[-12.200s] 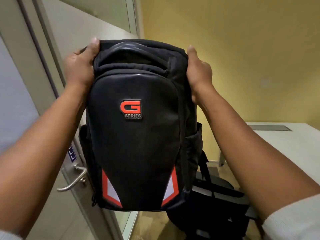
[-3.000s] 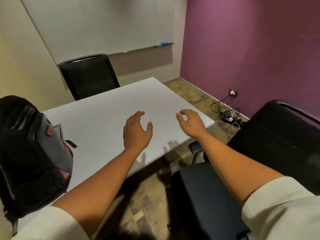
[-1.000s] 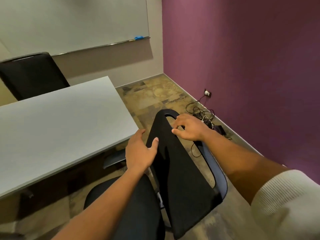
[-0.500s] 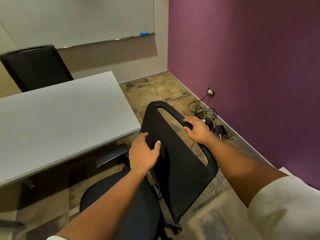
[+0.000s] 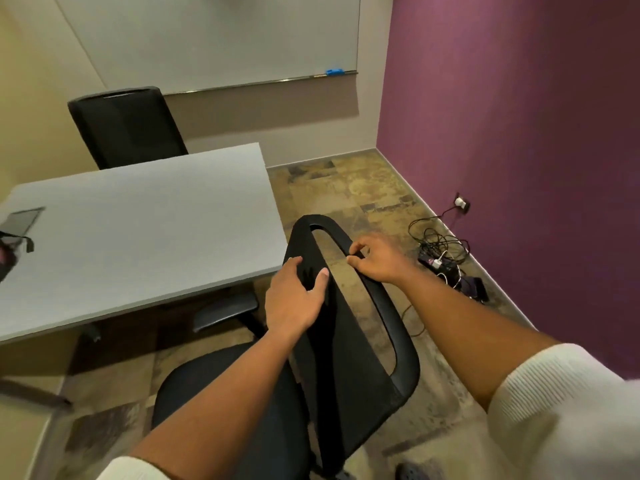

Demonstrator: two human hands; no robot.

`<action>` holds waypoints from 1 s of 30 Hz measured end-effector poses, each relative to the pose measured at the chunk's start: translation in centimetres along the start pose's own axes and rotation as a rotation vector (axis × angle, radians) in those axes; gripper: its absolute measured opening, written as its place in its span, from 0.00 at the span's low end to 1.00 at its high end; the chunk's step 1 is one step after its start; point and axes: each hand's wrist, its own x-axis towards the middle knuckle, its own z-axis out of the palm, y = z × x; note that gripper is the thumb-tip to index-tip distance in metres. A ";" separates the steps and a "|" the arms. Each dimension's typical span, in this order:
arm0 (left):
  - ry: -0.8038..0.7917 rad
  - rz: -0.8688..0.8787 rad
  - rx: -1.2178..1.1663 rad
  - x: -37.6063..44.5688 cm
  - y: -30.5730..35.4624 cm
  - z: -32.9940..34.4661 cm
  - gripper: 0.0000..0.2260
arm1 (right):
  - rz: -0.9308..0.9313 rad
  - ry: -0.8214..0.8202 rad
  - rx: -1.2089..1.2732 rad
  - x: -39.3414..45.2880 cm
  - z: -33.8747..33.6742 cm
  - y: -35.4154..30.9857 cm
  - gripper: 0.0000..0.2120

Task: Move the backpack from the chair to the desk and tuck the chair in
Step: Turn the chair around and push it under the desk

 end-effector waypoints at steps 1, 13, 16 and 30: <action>0.026 -0.026 -0.003 0.1 0.7 0.5 0.35 | -0.047 -0.019 0.015 0.8 -0.1 0.2 0.04; 0.284 -0.257 0.029 -0.8 3.5 2.0 0.30 | -0.611 -0.170 -0.122 6.7 -0.7 0.6 0.09; 0.290 -0.325 0.038 -0.4 2.6 2.2 0.33 | -0.677 -0.226 -0.165 8.1 0.2 0.0 0.11; 0.343 -0.654 0.073 -1.9 1.3 3.1 0.38 | -0.982 -0.500 -0.263 14.2 4.0 -1.7 0.23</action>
